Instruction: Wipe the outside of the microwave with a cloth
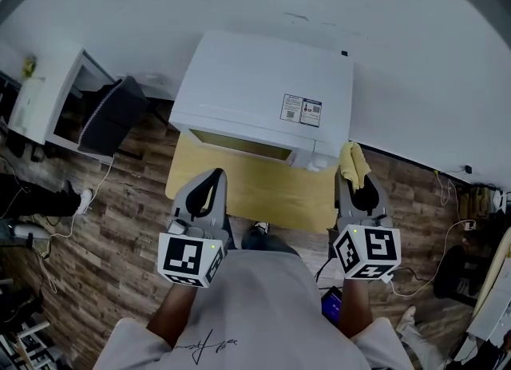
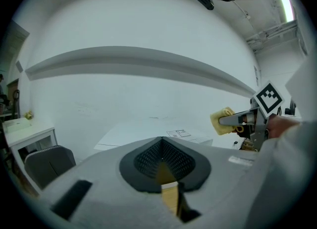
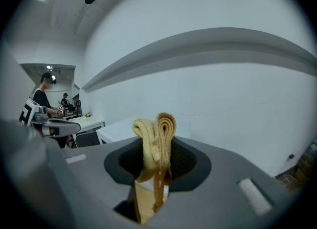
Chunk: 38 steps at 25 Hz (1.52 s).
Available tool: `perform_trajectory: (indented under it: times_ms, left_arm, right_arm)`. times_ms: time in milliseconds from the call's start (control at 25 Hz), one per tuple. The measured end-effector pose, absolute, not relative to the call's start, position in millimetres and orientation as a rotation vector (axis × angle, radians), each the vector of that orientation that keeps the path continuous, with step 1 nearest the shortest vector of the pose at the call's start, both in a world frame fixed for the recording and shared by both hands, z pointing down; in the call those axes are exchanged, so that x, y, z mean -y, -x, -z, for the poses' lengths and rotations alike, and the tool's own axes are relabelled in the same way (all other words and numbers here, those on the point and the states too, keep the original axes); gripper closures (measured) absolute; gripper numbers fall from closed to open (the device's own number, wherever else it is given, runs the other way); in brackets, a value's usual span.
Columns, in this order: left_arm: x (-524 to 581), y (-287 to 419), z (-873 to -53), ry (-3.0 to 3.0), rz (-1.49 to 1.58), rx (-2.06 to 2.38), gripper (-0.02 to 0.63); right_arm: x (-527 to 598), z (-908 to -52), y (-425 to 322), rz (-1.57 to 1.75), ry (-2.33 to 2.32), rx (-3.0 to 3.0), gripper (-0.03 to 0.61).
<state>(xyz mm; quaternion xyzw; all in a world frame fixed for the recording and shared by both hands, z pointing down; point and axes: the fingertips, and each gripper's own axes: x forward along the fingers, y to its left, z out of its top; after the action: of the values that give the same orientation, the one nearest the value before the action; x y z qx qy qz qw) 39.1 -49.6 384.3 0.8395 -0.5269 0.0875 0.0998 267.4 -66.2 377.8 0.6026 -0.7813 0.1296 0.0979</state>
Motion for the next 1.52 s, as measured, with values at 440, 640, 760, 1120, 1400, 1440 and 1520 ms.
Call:
perform_trajectory:
  times_ms: [440,640,760,1120,1400,1440,1520]
  left_arm:
    - [84,-43,-378,-2.526,-0.251,1.511,0.623]
    - [99,-42,-378,-2.537,-0.244,1.470,0.623]
    - [107,-41,-381,-2.543,-0.247,1.433,0.623]
    - [125,-36,-384,-2.582,-0.289,1.336,0.623]
    - [129,-22,-391,-2.544,-0.272,1.331,0.623]
    - [129,-22,-392,-2.543,-0.270,1.325,0.623]
    - [129,-21,-392,-2.546,-0.271,1.315,0.623]
  right_arm:
    - [133,-362,-300,-0.314,-1.869,2.247,0.465]
    - [179,-359,-305,-0.314,-1.858,2.209,0.465]
    - [206,-359,-305,-0.324,-1.848,2.178,0.465]
    - [281,-379,-330,-0.428,-1.884,1.993,0.466]
    - [325,-407,-339,-0.531,-1.793,1.856,0.468]
    - [329,-412,-339,-0.548,-1.783,1.839,0.468]
    - [335,-421,-339,-0.570,-1.766,1.811,0.468]
